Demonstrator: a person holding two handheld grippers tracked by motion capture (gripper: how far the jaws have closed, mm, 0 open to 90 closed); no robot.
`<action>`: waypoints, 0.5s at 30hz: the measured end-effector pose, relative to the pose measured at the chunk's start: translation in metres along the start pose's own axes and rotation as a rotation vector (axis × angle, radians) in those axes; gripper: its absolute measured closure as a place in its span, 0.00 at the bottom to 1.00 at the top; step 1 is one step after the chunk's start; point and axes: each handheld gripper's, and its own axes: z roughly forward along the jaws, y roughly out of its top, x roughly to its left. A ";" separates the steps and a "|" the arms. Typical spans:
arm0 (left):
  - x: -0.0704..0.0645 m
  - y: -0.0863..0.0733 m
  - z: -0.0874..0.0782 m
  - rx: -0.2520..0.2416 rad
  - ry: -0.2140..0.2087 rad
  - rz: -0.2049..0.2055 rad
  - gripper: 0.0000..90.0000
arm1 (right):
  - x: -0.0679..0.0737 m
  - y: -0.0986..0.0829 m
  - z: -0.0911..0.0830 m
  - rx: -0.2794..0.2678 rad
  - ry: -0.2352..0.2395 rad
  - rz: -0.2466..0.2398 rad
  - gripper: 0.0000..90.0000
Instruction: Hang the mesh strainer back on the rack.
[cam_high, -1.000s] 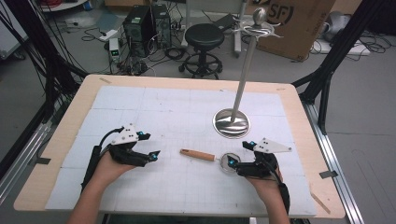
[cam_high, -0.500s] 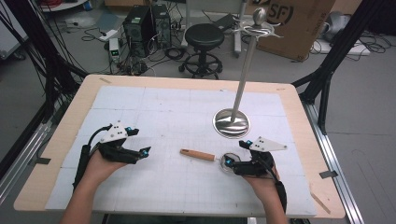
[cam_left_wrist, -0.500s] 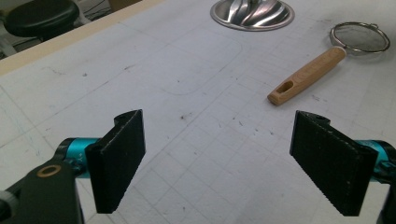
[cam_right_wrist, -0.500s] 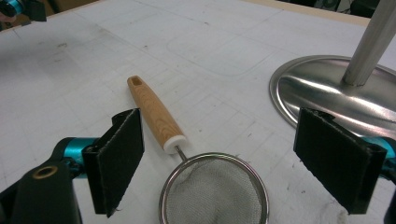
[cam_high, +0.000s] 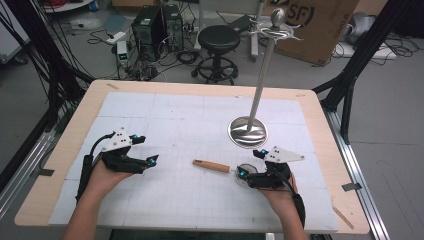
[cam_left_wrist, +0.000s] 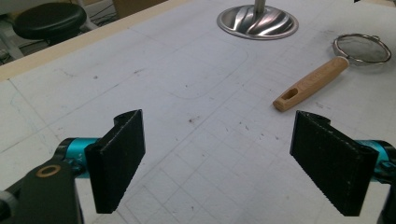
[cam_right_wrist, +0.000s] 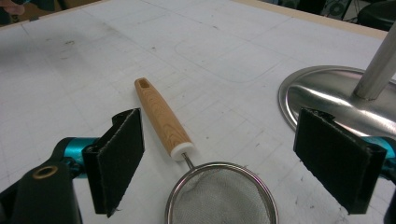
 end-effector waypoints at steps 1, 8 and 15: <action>0.000 -0.001 -0.001 0.003 0.002 0.003 0.21 | 0.000 0.001 0.001 -0.004 0.006 -0.003 0.17; 0.003 0.000 -0.010 -0.049 0.020 -0.009 0.21 | 0.006 0.014 0.013 0.031 0.045 -0.024 0.17; 0.004 0.001 -0.014 -0.066 0.013 0.000 0.21 | 0.009 0.031 0.031 0.098 0.070 -0.069 0.19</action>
